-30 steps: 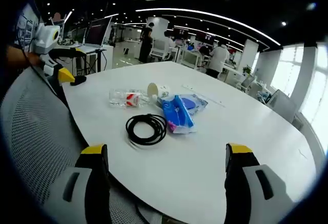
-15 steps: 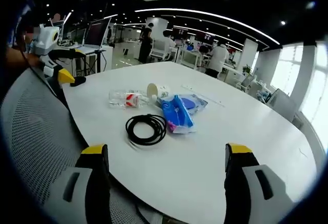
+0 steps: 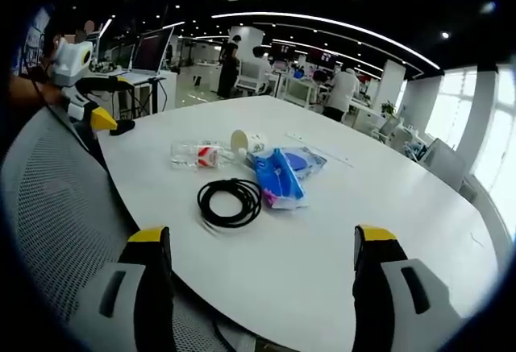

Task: Arrange the tabletop items into an orderly group along one side of the table until the central work area is clear of visible clutter.

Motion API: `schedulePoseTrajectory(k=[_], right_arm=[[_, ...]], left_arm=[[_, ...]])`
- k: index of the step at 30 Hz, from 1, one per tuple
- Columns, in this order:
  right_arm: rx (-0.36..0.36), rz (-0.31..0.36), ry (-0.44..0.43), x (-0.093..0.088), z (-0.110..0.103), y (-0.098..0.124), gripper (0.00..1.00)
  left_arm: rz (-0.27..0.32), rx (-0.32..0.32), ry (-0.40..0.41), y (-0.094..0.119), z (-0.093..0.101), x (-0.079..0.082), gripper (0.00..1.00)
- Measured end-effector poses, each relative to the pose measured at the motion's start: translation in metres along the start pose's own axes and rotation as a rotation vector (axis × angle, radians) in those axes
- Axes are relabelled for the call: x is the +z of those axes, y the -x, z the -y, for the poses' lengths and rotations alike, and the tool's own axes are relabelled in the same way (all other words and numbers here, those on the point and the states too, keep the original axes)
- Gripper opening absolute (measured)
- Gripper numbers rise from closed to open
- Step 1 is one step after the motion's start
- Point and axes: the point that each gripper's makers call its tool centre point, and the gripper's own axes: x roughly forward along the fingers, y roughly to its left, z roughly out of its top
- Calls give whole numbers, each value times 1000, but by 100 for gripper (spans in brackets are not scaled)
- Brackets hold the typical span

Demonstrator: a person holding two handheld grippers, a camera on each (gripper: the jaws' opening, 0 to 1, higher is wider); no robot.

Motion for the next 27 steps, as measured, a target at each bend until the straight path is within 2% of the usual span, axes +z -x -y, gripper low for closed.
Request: schedulePoseTrajectory(k=[27], right_arm=[[4, 4, -14, 0, 0, 0, 94]], left_arm=[[-5, -6, 11, 0, -2, -3, 92]])
